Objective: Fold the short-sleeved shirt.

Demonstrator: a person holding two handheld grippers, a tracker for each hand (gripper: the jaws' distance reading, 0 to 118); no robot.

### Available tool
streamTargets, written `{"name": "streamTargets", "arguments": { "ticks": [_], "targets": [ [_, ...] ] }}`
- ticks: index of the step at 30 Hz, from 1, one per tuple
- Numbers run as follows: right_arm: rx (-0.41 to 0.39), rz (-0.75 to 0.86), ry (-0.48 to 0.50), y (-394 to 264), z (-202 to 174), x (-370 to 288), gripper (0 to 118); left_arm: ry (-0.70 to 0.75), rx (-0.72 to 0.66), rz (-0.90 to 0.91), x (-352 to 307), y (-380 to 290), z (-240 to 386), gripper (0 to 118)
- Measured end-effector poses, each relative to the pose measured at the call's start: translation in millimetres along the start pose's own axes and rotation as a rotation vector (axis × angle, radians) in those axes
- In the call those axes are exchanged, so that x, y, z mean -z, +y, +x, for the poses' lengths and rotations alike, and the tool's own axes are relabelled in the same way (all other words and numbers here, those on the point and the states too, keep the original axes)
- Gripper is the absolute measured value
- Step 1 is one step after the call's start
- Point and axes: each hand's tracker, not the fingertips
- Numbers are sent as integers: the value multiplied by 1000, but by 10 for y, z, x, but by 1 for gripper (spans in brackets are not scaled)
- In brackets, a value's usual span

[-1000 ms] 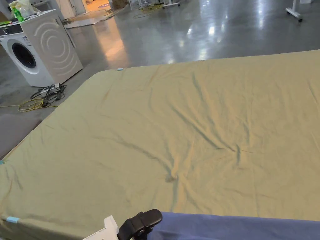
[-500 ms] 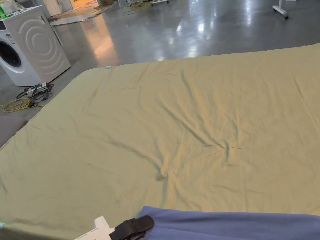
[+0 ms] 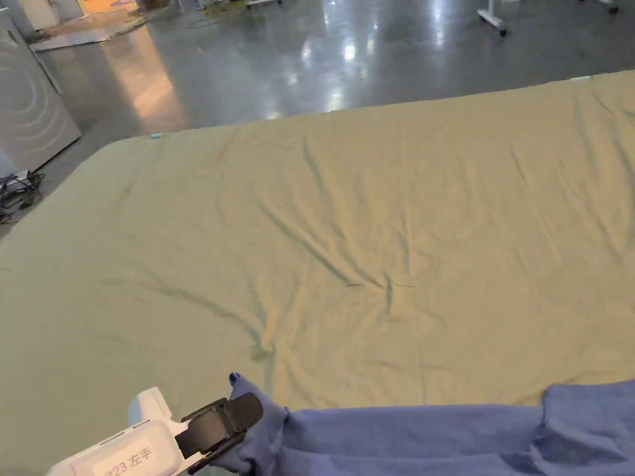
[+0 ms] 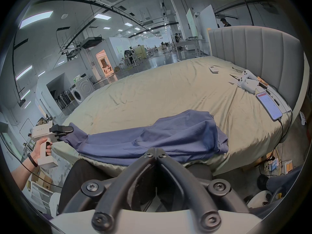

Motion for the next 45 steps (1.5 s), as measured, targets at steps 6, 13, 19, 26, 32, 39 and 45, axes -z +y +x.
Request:
{"name": "streamTargets", "arguments": {
  "ticks": [6, 13, 19, 26, 32, 39, 45],
  "targets": [
    [3, 20, -16, -27, 88, -140, 0, -150, 127, -188, 893, -673, 873, 11],
    [-17, 19, -95, -171, 403, -370, 0, -72, 238, -291, 1726, -1240, 1377, 30],
    [30, 7, -139, -297, 696, -436, 0, -129, 288, -263, 1555, -1209, 1523, 107],
    [52, 12, -130, -322, 777, -451, 0, -104, 88, -192, 1233, -1069, 1259, 49],
    [76, 31, -128, -342, 788, -542, 0, -149, -50, -352, 1793, -1497, 1028, 2],
    [89, 10, -154, -398, 804, -556, 0, -168, 48, -426, 2095, -1684, 1199, 1],
    [95, 15, -136, -357, 760, -498, 0, -283, 17, -297, 1502, -1263, 1137, 95]
  ]
}}
